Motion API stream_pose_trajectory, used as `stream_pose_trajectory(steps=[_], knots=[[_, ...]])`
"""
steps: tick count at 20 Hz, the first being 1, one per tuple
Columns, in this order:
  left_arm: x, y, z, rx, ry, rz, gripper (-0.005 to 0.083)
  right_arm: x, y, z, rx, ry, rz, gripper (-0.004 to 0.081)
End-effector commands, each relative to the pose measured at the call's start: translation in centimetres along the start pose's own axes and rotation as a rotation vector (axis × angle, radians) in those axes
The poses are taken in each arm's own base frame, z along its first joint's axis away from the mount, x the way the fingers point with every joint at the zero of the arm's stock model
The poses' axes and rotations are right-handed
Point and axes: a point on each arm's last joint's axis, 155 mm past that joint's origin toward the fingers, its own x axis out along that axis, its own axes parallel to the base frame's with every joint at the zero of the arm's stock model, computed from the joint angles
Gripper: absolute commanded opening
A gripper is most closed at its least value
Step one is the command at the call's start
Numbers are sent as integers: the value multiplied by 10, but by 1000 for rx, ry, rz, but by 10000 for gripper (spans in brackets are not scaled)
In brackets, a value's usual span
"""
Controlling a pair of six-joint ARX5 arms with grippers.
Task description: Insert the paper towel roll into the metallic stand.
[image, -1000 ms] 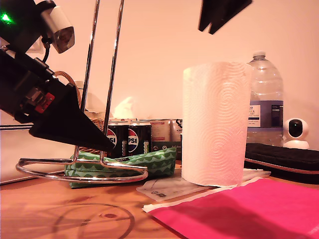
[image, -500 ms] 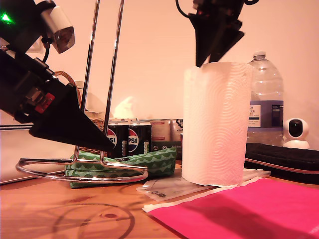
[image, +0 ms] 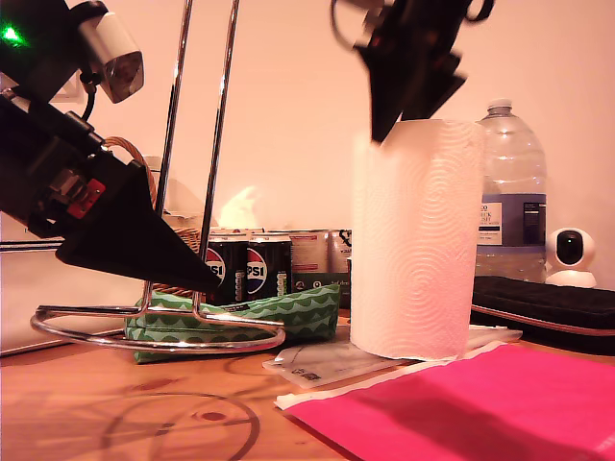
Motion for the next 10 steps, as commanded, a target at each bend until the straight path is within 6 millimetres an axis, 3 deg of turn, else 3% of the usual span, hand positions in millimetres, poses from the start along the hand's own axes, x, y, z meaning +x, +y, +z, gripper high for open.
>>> stream_pose_trajectory(steps=[1, 2, 6, 10], knots=[[-2, -1, 8, 25, -26, 3, -24, 8, 1, -1, -1, 15, 2, 410], [-2, -1, 8, 25, -26, 3, -24, 8, -1, -1, -3, 17, -8, 359], [-2, 0, 8, 25, -26, 4, -24, 8, -3, 2, -8, 4, -15, -2], [-3, 5, 6, 29, -17, 31, -24, 1, -1, 3, -3, 6, -13, -13]])
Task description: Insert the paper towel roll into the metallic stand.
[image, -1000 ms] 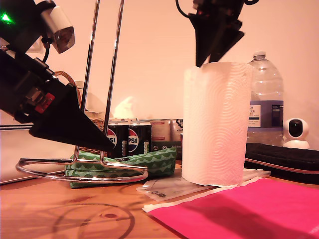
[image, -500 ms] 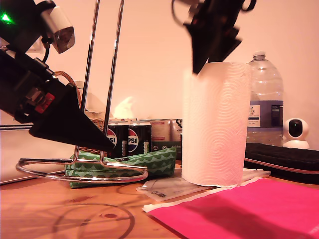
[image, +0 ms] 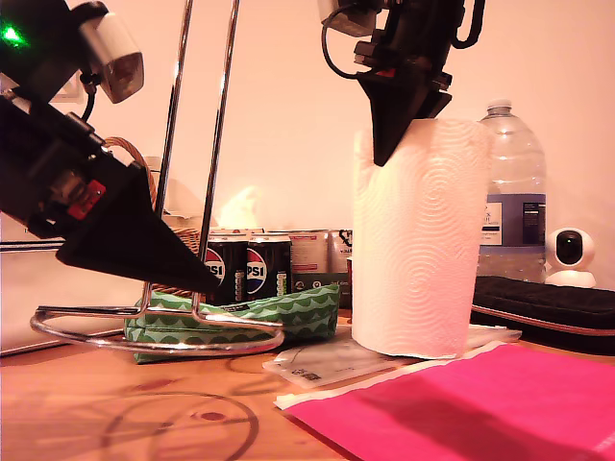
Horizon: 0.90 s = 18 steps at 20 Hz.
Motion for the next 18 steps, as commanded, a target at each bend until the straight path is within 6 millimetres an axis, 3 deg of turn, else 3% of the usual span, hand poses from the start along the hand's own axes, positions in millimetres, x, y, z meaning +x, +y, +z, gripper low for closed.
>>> stream_pose_trajectory(steps=[1, 5, 13, 18], knots=[[-3, 3, 7, 30, -22, 20, -24, -12, 1, 6, 0, -14, -4, -13], [-4, 17, 2, 67, 1, 84, -24, -57, -4, 22, 24, -91, -40, -13], [-15, 58, -11, 53, 50, 241, -24, -163, -1, 27, 193, -255, -83, -13], [-18, 82, -19, 95, 98, 355, -24, -226, 14, 29, 252, -423, -53, -13]])
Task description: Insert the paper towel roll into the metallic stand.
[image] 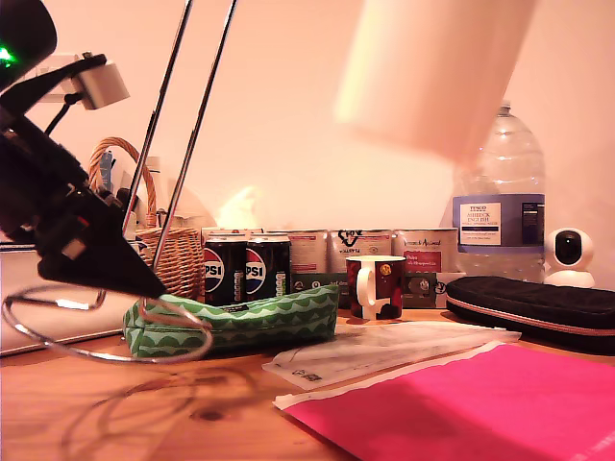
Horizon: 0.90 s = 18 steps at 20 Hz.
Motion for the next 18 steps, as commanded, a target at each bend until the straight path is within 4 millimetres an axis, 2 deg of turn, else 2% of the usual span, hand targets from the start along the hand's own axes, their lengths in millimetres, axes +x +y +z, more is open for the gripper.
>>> stream_pose_trajectory(steps=[1, 4, 6, 10, 14, 18], knots=[[5, 8, -5, 11, 21, 40, -24, -15, 5, 6, 9, -44, 6, -13], [10, 30, -19, 46, 87, 154, -24, -19, 10, 7, 50, -55, 38, -13], [11, 39, -23, 49, 110, 200, -24, -20, 7, 6, 92, -57, 49, -13], [4, 64, -22, 50, 124, 332, -24, -23, 20, 9, 139, -70, 156, -13], [0, 75, -22, 48, 132, 392, -24, -28, 29, 11, 159, -81, 214, -13], [3, 78, -27, 47, 151, 411, -24, -47, 36, 13, 169, -119, 240, -13]])
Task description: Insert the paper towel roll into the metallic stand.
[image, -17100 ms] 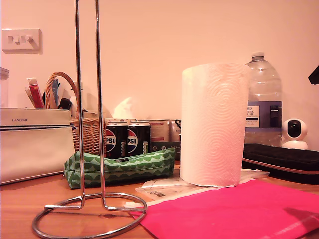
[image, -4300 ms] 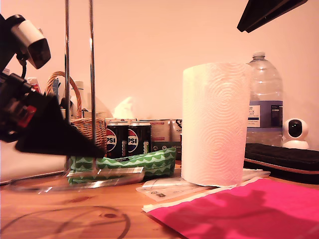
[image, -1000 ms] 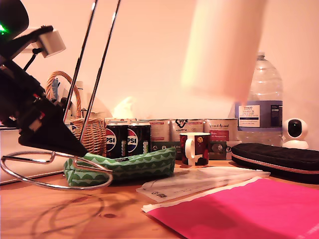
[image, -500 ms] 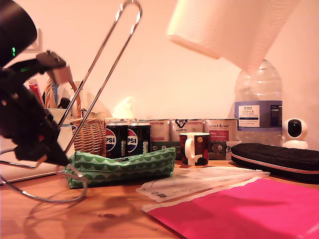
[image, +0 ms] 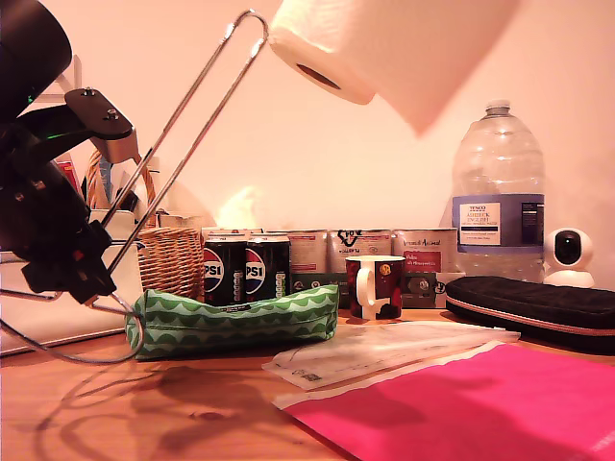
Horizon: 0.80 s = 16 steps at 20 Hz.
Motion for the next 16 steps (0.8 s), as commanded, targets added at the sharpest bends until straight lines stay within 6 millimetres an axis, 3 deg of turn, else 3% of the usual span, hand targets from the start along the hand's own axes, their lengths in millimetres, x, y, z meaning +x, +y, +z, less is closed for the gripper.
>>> stream_pose_trajectory(steps=[1, 8, 16], knots=[[5, 0, -1, 2, 2, 5, -24, -26, 14, 7, -27, -74, 21, -13], [10, -6, -7, 8, 27, -2, -24, -38, 20, 8, -34, -100, 25, -13], [7, -7, 3, 35, 13, 43, -24, -7, 22, 4, -24, -29, 55, -13]])
